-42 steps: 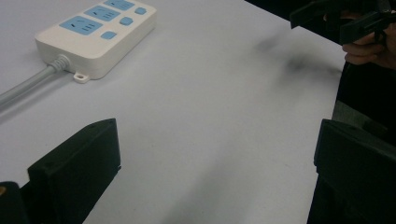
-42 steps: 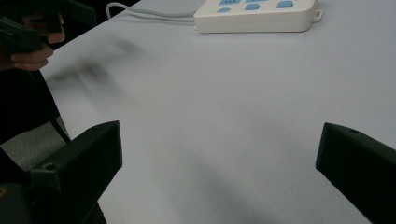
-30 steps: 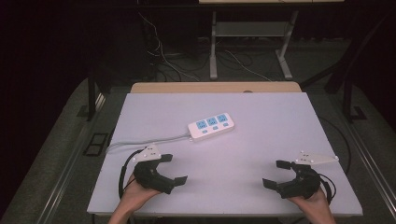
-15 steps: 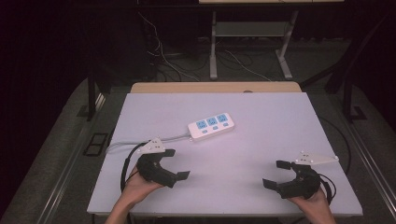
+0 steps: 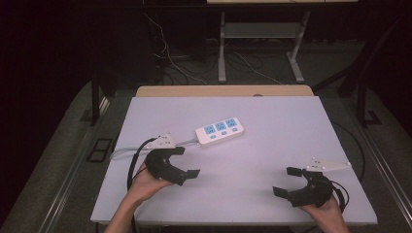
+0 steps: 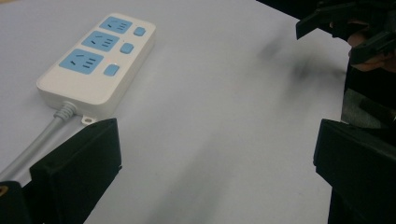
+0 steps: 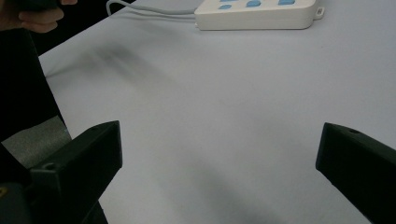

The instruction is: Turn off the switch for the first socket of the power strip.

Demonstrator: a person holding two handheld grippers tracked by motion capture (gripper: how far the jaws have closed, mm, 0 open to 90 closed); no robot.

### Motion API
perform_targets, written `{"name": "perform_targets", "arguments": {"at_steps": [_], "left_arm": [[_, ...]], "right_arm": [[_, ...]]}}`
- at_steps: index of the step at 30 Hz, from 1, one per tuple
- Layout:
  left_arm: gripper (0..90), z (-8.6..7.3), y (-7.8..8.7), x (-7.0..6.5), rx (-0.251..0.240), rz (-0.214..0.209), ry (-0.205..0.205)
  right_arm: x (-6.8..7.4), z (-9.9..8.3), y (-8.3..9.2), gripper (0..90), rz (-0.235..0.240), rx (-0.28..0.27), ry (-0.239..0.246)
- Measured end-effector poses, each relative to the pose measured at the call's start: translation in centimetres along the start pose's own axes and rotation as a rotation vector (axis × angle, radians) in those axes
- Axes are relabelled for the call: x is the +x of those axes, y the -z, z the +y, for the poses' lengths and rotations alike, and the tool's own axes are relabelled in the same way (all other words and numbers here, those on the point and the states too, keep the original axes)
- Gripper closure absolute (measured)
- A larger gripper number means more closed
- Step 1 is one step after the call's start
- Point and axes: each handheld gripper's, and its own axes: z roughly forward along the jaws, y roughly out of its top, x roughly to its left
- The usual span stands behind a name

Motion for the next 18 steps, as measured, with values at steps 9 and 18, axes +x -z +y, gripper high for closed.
{"name": "perform_targets", "arguments": {"at_steps": [9,18], "left_arm": [[0.0,1.4,-0.3,0.7,-0.012,-0.004,-0.002],[0.0,2.9,-0.5,1.5,0.005,0.001,-0.014]], "right_arm": [[0.0,0.0,-0.1,0.2,0.003,0.003,0.006],[0.1,0.0,-0.1,0.2,0.001,0.005,0.011]]}}
